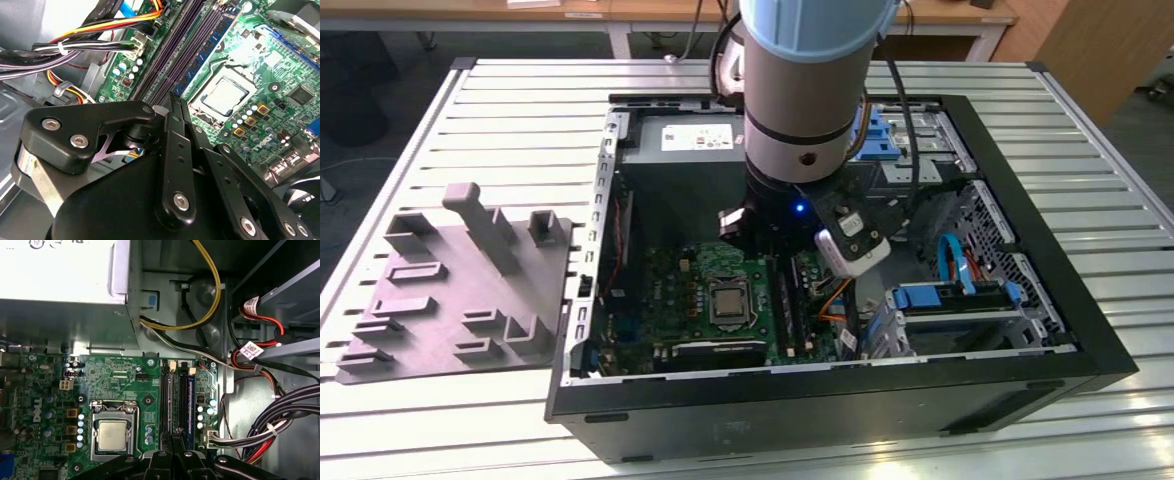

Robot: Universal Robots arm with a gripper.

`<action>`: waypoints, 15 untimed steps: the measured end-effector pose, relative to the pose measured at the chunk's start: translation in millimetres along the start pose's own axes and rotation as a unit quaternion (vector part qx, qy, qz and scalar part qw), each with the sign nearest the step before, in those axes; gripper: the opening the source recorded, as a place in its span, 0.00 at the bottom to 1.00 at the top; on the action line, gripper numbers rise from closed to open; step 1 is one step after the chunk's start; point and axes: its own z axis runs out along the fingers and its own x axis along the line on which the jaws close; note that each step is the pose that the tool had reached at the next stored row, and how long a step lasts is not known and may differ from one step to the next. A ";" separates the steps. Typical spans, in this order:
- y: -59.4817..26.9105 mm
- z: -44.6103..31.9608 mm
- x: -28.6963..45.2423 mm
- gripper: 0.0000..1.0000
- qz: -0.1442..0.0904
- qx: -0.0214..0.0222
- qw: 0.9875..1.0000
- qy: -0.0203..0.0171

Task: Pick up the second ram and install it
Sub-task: 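Insert the second ram into the second slot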

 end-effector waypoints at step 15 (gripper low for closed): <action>-0.4 12.3 -2.1 0.12 0.000 -0.001 1.000 0.000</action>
